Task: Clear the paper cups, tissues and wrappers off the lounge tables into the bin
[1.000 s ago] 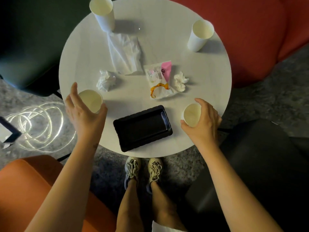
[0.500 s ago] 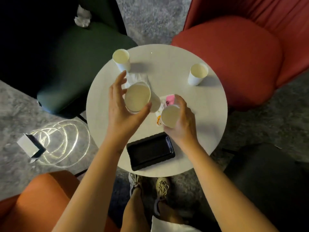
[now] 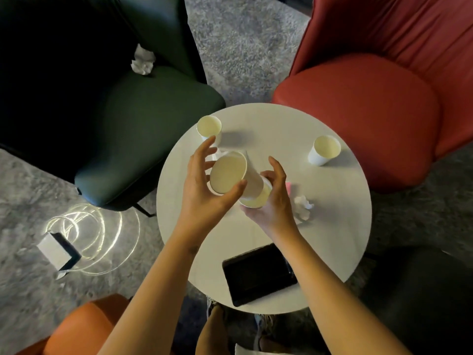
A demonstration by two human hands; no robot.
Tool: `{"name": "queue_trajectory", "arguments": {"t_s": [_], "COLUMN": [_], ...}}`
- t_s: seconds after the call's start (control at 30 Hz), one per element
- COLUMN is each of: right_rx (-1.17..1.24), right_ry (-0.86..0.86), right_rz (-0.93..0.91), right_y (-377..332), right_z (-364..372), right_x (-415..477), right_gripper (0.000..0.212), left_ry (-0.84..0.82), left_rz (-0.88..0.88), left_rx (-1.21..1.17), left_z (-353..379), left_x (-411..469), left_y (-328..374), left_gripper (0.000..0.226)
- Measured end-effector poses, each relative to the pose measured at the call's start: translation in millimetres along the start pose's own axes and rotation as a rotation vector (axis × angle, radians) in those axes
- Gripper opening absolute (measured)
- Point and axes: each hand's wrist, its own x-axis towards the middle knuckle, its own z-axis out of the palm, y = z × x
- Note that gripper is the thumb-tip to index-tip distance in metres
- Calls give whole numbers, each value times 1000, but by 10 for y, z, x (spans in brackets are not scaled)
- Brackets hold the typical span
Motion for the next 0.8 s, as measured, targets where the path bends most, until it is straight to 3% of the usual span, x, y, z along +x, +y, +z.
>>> {"name": "queue_trajectory", "arguments": {"t_s": [0.23,0.53,0.7,0.8], "right_rx": [90,152,54,-39], "right_ry": [53,186,71,175], "right_rz": [7,65,74,140], "right_y": [-146,-4,281,533], "right_z": [422,609,321,-57], "right_x": [184,365,413,472], "right_gripper": [110,116,114,109], "left_ry": [-238,-388,-364,-312], "left_rz": [-46,-57,-57,-88], "left_rx": [47,61,131,107], "left_z": [-196,6,219,373], "left_x": [325,574,736,896], "left_y": [-366,-709,-710,-639], "left_gripper": [86,67,65,65]}}
